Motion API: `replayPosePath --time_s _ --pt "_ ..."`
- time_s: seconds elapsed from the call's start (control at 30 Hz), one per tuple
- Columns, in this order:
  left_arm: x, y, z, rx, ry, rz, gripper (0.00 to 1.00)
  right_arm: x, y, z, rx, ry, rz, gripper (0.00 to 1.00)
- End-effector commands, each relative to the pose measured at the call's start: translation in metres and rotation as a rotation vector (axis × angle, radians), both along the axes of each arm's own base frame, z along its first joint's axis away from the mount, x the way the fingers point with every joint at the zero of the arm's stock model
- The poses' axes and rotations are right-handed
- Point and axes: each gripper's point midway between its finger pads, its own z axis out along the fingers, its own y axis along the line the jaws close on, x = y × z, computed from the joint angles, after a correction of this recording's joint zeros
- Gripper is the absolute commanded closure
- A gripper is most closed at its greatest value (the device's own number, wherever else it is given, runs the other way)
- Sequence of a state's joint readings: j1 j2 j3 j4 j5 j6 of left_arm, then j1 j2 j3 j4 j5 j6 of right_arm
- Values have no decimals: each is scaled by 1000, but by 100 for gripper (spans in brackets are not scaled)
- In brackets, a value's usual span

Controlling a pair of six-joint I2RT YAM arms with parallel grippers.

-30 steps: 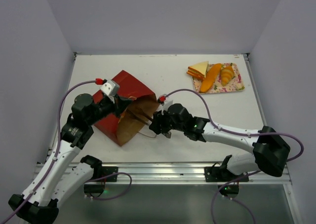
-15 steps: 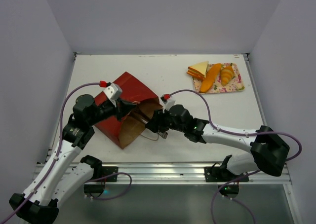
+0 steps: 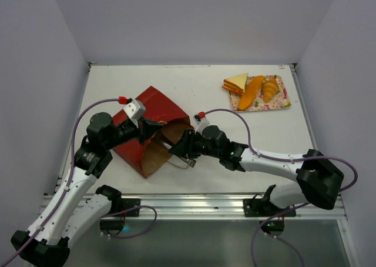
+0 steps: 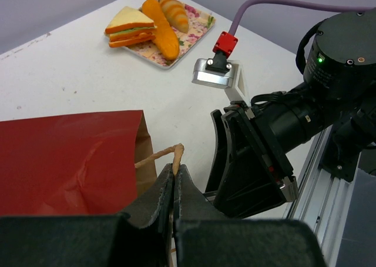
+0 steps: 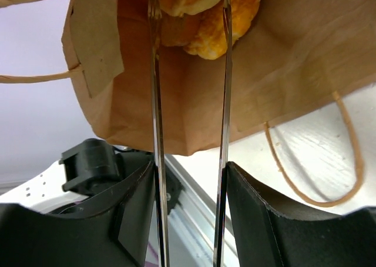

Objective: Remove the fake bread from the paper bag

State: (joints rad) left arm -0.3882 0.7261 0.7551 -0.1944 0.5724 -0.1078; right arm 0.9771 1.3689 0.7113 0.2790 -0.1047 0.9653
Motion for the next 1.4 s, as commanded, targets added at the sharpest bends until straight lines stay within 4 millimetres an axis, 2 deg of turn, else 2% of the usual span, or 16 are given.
replayPosePath --time_s 0.0,0.5,0.83,1.37 --pt "1 -2 15 -17 -72 -20 100 -3 12 14 92 31 11 46" --pt "-1 -1 17 -20 -84 -18 100 11 25 6 91 54 10 46" --pt "0 -1 16 -18 -80 -14 100 20 28 16 109 44 12 46" --pt "-2 -1 16 -21 -81 -21 100 36 42 -1 80 58 14 47"
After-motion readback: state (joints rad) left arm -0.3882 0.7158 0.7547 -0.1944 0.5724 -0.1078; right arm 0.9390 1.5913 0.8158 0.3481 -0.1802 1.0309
